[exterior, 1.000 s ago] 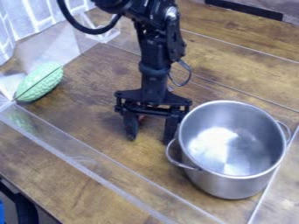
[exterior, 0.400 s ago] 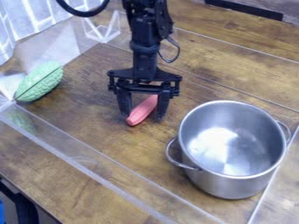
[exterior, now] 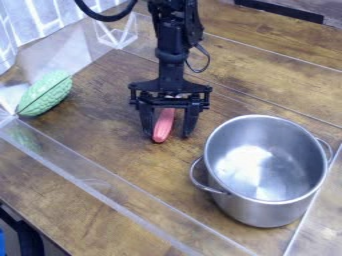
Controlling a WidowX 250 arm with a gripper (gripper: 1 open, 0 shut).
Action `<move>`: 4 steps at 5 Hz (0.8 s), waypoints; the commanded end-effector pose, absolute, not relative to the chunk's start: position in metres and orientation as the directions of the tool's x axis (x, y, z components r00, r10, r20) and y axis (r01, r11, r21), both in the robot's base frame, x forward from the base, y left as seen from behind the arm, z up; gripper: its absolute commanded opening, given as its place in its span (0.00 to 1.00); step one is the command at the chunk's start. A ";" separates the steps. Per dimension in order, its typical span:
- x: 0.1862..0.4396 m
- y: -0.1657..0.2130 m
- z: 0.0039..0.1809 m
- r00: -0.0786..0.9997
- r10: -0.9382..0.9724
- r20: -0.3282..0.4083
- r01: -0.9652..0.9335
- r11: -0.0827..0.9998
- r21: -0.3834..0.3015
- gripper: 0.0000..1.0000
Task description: Move the pink spoon to the right side of the table
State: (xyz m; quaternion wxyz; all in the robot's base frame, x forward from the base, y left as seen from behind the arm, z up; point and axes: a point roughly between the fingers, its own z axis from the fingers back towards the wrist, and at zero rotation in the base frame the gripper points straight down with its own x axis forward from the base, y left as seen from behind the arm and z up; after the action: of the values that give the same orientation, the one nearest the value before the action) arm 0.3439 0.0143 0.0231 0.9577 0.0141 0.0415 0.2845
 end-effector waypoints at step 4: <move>0.357 0.015 0.027 0.892 0.452 -0.023 -0.452 0.892 0.024 0.00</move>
State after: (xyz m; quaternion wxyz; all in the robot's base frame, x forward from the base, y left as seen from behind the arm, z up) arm 0.3561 0.0159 0.0206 0.9709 0.0109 0.0267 0.2376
